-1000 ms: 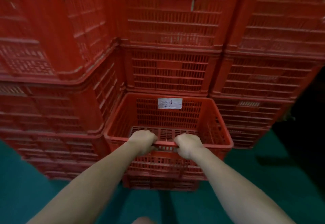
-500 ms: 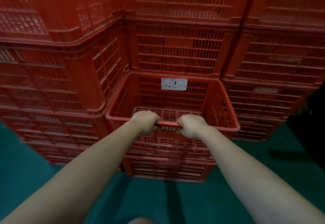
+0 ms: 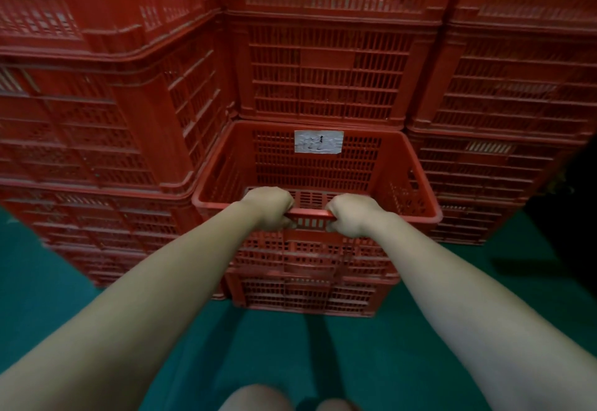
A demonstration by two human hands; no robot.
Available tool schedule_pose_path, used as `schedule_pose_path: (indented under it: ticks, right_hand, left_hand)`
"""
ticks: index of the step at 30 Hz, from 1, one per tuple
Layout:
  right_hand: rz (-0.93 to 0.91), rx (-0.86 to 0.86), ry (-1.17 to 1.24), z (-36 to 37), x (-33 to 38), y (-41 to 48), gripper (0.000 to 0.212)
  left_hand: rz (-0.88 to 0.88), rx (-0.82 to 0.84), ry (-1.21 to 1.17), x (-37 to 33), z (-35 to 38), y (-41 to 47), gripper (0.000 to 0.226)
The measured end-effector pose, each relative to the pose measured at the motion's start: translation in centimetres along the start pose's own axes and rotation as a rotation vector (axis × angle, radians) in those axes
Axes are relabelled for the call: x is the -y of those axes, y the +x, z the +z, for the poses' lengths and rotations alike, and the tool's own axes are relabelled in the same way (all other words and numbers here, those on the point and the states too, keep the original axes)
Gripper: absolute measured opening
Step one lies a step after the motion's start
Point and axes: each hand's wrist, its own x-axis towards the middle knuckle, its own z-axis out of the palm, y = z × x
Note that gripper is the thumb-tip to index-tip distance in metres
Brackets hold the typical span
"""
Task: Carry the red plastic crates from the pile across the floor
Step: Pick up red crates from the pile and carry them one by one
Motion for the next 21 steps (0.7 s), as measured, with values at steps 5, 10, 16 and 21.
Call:
schedule_pose_path:
  ticks: [5, 10, 16, 21]
  right_hand:
    - [-0.012, -0.020, 0.027, 0.2, -0.1, 0.2, 0.015]
    - [0.009, -0.029, 0.048, 0.5, 0.1, 0.1, 0.016]
    - [0.000, -0.185, 0.085, 1.4, -0.1, -0.4, 0.012]
    - [-0.026, -0.298, 0.203, 2.0, -0.2, -0.8, 0.017]
  left_hand:
    - [0.012, -0.034, 0.001, 0.3, 0.2, -0.2, 0.029]
    - [0.002, -0.051, 0.003, 0.2, 0.4, -0.5, 0.027]
    - [-0.082, -0.138, -0.045, -0.3, 0.9, -0.3, 0.037]
    - [-0.059, -0.226, -0.035, -0.1, 1.5, -0.6, 0.053]
